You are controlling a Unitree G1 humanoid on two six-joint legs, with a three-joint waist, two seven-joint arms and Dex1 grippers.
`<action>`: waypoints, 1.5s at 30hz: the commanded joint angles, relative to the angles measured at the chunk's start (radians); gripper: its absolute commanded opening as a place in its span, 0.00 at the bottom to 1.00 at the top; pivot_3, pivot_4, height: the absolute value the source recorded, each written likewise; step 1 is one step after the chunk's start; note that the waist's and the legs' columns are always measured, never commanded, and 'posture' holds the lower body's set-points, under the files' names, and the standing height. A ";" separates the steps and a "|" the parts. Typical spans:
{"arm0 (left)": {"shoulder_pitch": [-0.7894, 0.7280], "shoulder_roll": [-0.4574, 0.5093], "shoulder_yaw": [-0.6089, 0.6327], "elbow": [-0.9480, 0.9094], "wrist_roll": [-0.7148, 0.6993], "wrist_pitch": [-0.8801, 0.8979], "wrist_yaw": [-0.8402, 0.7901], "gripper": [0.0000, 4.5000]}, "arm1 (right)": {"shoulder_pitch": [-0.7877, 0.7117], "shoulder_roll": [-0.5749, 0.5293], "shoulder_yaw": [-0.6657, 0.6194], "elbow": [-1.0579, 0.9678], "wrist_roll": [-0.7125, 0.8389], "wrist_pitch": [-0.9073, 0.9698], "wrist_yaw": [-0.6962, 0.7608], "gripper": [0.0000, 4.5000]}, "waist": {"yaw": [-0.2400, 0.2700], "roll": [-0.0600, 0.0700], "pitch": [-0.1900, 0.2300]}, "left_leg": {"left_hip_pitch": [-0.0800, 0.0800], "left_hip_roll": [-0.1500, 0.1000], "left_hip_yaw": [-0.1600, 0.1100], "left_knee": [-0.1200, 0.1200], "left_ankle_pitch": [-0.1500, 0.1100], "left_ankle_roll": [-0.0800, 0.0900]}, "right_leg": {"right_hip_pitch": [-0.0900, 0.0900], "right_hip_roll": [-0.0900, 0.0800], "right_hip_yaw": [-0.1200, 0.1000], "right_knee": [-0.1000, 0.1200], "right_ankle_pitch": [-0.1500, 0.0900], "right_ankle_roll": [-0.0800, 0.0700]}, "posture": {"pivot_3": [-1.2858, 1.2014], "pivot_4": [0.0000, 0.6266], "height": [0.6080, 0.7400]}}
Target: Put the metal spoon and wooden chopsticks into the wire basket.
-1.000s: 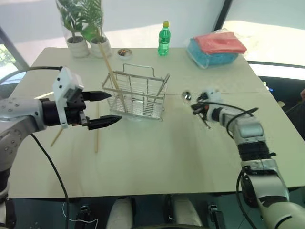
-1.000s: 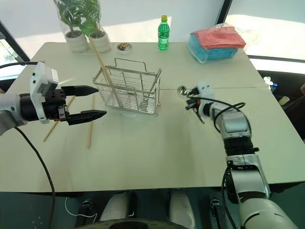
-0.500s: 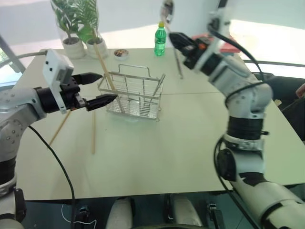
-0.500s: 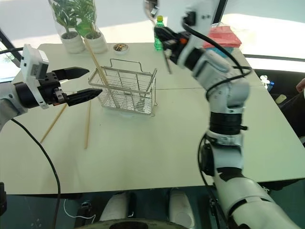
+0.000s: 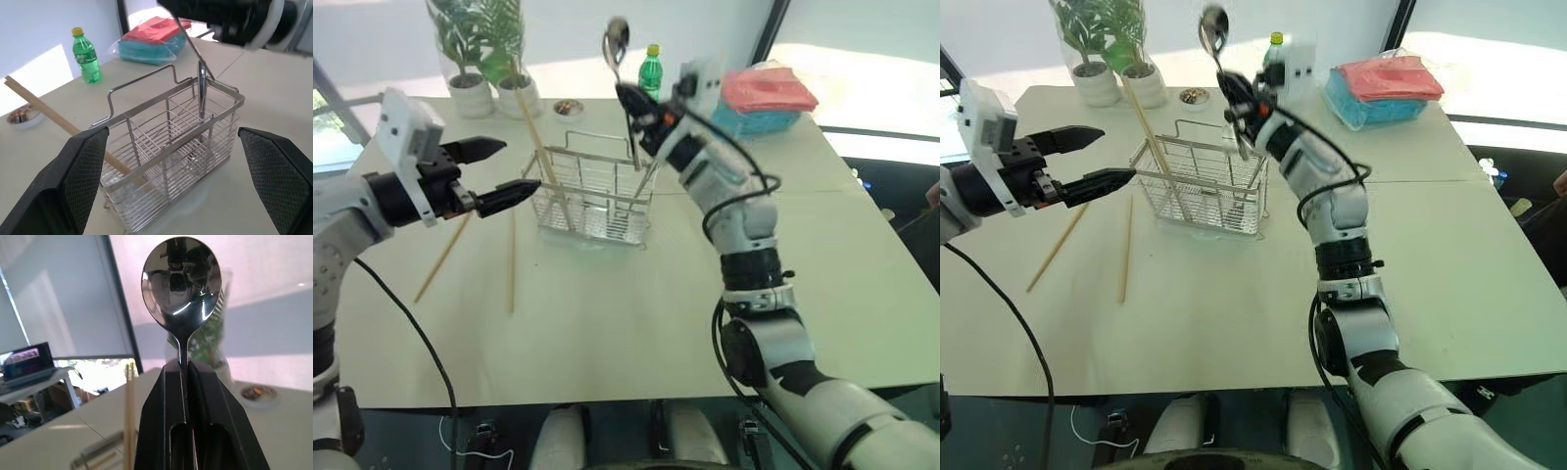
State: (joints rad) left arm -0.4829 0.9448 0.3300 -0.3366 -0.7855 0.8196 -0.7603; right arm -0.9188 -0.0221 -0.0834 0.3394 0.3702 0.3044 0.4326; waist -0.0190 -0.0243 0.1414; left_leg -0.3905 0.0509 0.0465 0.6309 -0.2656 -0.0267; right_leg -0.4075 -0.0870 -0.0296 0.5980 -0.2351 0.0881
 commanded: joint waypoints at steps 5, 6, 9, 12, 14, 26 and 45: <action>-0.031 0.017 0.025 -0.021 -0.012 0.004 0.013 1.00 | 0.010 0.025 0.024 0.000 -0.037 -0.085 -0.007 0.01 | -0.002 0.000 0.000 | 0.001 0.002 -0.001 0.000 0.000 0.000 | 0.000 0.003 0.000 0.000 0.000 0.000 | 0.52 0.24 0.87; -0.033 0.016 0.022 -0.021 -0.012 0.003 0.014 1.00 | 0.012 0.027 0.019 0.002 -0.036 -0.083 -0.014 0.08 | -0.002 0.000 0.000 | 0.001 0.002 -0.001 0.000 0.000 0.000 | 0.000 0.003 0.000 0.000 0.000 0.000 | 0.52 0.24 0.87; -0.041 0.013 0.012 -0.012 -0.008 -0.002 0.012 1.00 | 0.009 0.026 0.009 0.004 -0.044 -0.092 -0.037 0.32 | -0.001 0.000 0.000 | 0.001 0.002 -0.001 0.000 0.000 0.000 | 0.000 0.003 0.000 0.000 0.000 0.000 | 0.52 0.24 0.87; -0.045 0.008 0.003 -0.002 0.002 -0.009 0.009 1.00 | 0.004 0.015 0.000 -0.007 -0.039 -0.089 -0.047 0.64 | 0.000 0.000 0.000 | 0.001 0.002 -0.001 0.000 0.001 -0.001 | 0.000 0.003 0.000 0.000 0.000 0.000 | 0.52 0.24 0.87; -0.047 0.005 -0.002 0.004 0.008 -0.015 0.007 1.00 | 0.001 -0.001 -0.007 -0.020 -0.034 -0.079 -0.048 0.64 | 0.000 0.000 0.000 | 0.001 0.002 -0.001 0.000 0.001 -0.001 | 0.000 0.003 0.000 0.000 0.000 0.000 | 0.52 0.24 0.87; -0.009 0.019 0.030 0.092 0.077 -0.044 0.016 1.00 | -0.085 -0.335 -0.119 -0.349 0.283 0.276 0.214 0.64 | 0.002 0.000 0.000 | 0.001 0.002 -0.001 -0.001 0.001 -0.001 | 0.000 0.003 0.000 0.000 0.000 0.000 | 0.52 0.24 0.87; -0.407 -0.024 -0.285 1.016 0.570 -0.221 0.066 1.00 | 0.414 -0.744 -0.025 -0.766 0.346 0.373 0.547 0.64 | 0.012 -0.009 -0.001 | 0.001 0.002 0.000 0.001 0.001 -0.001 | 0.001 0.002 -0.001 -0.001 -0.002 -0.003 | 0.52 0.24 0.87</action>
State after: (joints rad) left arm -0.8580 0.9147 0.0534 0.6367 -0.2556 0.6347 -0.6831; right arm -0.5034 -0.7513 -0.0846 -0.3982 0.7130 0.6903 0.9832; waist -0.0070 -0.0335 0.1399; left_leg -0.3894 0.0523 0.0466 0.6321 -0.2651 -0.0276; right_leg -0.4063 -0.0851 -0.0302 0.5966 -0.2372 0.0851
